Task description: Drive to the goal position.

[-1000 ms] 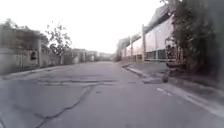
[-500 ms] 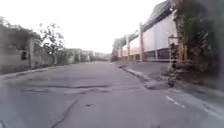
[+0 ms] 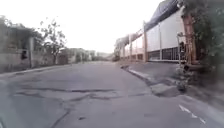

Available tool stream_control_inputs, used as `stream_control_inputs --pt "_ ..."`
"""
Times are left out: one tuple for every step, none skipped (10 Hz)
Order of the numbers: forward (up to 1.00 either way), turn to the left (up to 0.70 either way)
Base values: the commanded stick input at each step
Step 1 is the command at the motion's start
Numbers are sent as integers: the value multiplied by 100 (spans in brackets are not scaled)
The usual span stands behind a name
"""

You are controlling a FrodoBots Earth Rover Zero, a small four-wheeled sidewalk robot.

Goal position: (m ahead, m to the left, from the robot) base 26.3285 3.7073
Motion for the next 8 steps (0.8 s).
stream_control_inputs --pt "100 0" --pt "100 0" --pt "100 0" --pt "100 0" --pt "100 0" --pt "100 0" --pt "100 0" --pt "100 0"
